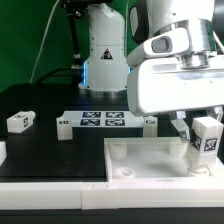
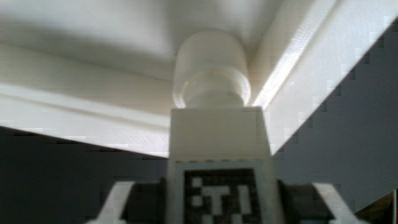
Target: Assemble one leg
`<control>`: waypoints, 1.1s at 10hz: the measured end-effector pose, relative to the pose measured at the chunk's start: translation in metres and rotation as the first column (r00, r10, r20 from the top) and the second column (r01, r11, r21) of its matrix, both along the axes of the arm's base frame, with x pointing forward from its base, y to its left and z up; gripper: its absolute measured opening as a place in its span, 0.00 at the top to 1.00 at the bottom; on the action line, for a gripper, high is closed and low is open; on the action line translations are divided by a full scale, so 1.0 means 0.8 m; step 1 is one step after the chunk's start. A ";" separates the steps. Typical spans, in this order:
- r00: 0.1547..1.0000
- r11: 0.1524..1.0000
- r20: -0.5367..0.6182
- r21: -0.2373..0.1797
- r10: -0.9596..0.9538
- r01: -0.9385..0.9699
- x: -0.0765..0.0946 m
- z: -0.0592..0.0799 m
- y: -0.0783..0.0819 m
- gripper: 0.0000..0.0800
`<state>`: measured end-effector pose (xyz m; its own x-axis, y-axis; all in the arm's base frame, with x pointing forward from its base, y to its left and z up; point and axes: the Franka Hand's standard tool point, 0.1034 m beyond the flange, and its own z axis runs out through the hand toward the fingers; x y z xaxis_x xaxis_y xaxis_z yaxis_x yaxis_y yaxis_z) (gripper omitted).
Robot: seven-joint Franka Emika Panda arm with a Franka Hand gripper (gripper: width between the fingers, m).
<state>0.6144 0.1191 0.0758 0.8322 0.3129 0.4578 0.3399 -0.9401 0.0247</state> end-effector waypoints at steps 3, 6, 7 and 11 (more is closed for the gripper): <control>1.000 1.000 -0.007 -0.001 0.001 -0.002 -0.004 -0.013 0.000 0.64; 0.998 1.000 0.055 0.009 -0.005 0.004 -0.001 -0.014 0.001 0.64; 0.998 1.000 0.055 0.010 -0.007 0.007 -0.001 -0.014 0.001 0.64; 0.999 1.000 0.054 0.010 -0.007 0.007 -0.002 -0.015 0.001 0.24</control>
Offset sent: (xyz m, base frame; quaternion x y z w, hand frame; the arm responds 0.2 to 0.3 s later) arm -0.0086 0.0075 -0.0210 0.0123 -0.0014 -0.0103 0.9999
